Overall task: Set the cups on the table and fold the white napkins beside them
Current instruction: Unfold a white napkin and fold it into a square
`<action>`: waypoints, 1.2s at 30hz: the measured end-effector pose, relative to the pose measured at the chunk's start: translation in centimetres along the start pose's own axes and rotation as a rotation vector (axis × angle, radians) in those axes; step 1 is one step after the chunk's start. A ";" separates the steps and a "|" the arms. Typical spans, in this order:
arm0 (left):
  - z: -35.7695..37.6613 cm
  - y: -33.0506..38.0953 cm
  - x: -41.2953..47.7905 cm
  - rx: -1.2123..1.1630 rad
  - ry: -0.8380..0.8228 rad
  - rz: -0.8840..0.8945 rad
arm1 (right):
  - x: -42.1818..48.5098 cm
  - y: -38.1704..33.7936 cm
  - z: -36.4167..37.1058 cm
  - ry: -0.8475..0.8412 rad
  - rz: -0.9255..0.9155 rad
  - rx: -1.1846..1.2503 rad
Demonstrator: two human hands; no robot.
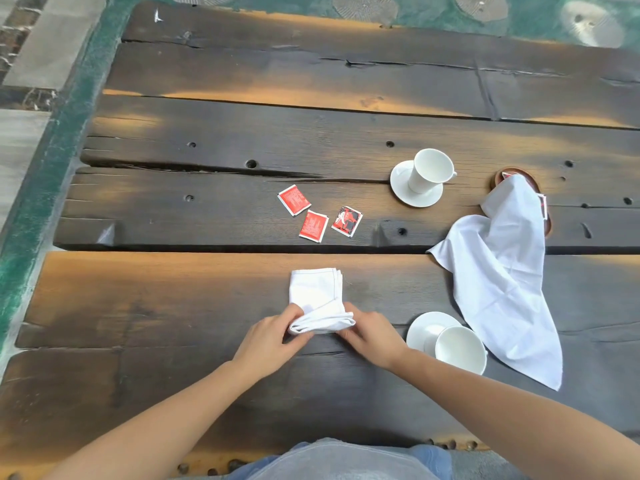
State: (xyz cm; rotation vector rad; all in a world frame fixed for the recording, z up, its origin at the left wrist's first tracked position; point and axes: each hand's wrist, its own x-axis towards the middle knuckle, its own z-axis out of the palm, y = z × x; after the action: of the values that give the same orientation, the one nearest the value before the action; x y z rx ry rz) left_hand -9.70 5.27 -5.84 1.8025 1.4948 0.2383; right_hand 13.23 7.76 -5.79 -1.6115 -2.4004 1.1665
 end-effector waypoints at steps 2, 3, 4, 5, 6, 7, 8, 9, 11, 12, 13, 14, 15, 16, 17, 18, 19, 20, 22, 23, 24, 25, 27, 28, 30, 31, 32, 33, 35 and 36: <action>0.1 -0.1 0.4 -0.092 0.013 -0.117 | 0.5 -0.1 0.1 0.034 0.034 0.034; 0.3 -0.2 0.6 -0.113 0.008 -0.149 | 0.7 -0.1 0.1 0.049 0.046 0.043; 0.4 -0.3 0.8 -0.130 0.011 -0.164 | 1.0 -0.1 0.2 0.067 0.067 0.061; 0.4 -0.3 1.1 -0.150 0.026 -0.169 | 1.3 -0.1 0.2 0.085 0.097 0.086; 0.3 -0.2 1.5 -0.169 0.047 -0.176 | 1.6 -0.1 0.2 0.098 0.134 0.109; 0.2 0.0 1.8 -0.185 0.068 -0.190 | 2.0 -0.1 0.2 0.108 0.172 0.131; 0.0 0.1 2.1 -0.198 0.082 -0.214 | 2.3 -0.2 0.1 0.114 0.206 0.158; -0.1 0.3 2.4 -0.204 0.093 -0.239 | 2.5 -0.4 0.0 0.119 0.239 0.191; -0.1 0.6 2.7 -0.205 0.113 -0.288 | 3.0 -0.6 -0.2 0.127 0.301 0.253; -0.1 0.7 2.9 -0.214 0.121 -0.316 | 3.2 -0.7 -0.3 0.126 0.323 0.263; -0.1 0.8 3.0 -0.229 0.124 -0.343 | 3.4 -0.8 -0.4 0.124 0.338 0.259; 0.0 1.0 3.1 -0.242 0.123 -0.365 | 3.6 -0.8 -0.5 0.120 0.351 0.248; 0.1 1.0 3.1 -0.244 0.118 -0.381 | 3.8 -0.9 -0.6 0.117 0.364 0.241; 0.2 1.1 3.1 -0.240 0.114 -0.393 | 3.9 -1.0 -0.6 0.115 0.377 0.236; 0.3 1.1 3.2 -0.234 0.115 -0.404 | 4.0 -1.2 -0.6 0.112 0.390 0.231; 0.4 1.1 3.2 -0.231 0.120 -0.417 | 4.0 -1.3 -0.6 0.109 0.405 0.229; 0.5 1.0 3.2 -0.230 0.125 -0.430 | 4.1 -1.4 -0.6 0.100 0.423 0.232; 0.5 1.0 3.3 -0.225 0.126 -0.443 | 4.2 -1.4 -0.6 0.085 0.443 0.238; 0.4 1.0 3.3 -0.197 0.118 -0.453 | 4.4 -1.4 -0.6 0.052 0.475 0.242; 0.4 1.0 3.4 -0.179 0.115 -0.454 | 4.5 -1.4 -0.6 0.036 0.487 0.239; 0.4 1.0 3.4 -0.161 0.114 -0.457 | 4.6 -1.4 -0.7 0.021 0.493 0.231; 0.4 1.0 3.4 -0.143 0.114 -0.460 | 4.8 -1.4 -0.8 0.007 0.493 0.219; 0.5 1.0 3.3 -0.116 0.109 -0.462 | 4.9 -1.3 -0.9 -0.015 0.482 0.196; 0.6 1.0 3.2 -0.119 0.109 -0.462 | 4.9 -1.2 -0.9 -0.023 0.475 0.196; 0.7 0.9 3.1 -0.157 0.118 -0.465 | 4.9 -0.9 -1.0 -0.046 0.460 0.240; 0.7 0.9 3.0 -0.177 0.124 -0.466 | 4.9 -0.7 -1.1 -0.063 0.454 0.275; 0.7 0.8 2.9 -0.192 0.127 -0.467 | 4.8 -0.6 -1.1 -0.080 0.455 0.307; 0.7 0.7 3.0 -0.201 0.127 -0.468 | 4.9 -0.6 -1.1 -0.091 0.460 0.323; 0.6 0.7 3.2 -0.197 0.121 -0.475 | 5.1 -0.6 -1.2 -0.090 0.481 0.313; 0.5 0.7 3.4 -0.182 0.112 -0.483 | 5.3 -0.7 -1.3 -0.091 0.490 0.296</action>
State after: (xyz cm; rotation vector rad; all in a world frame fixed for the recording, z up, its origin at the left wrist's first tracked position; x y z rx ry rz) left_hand -7.85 8.16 -6.77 1.2580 1.8707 0.2268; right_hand 10.74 12.60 -6.41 -2.1344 -1.7990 1.6003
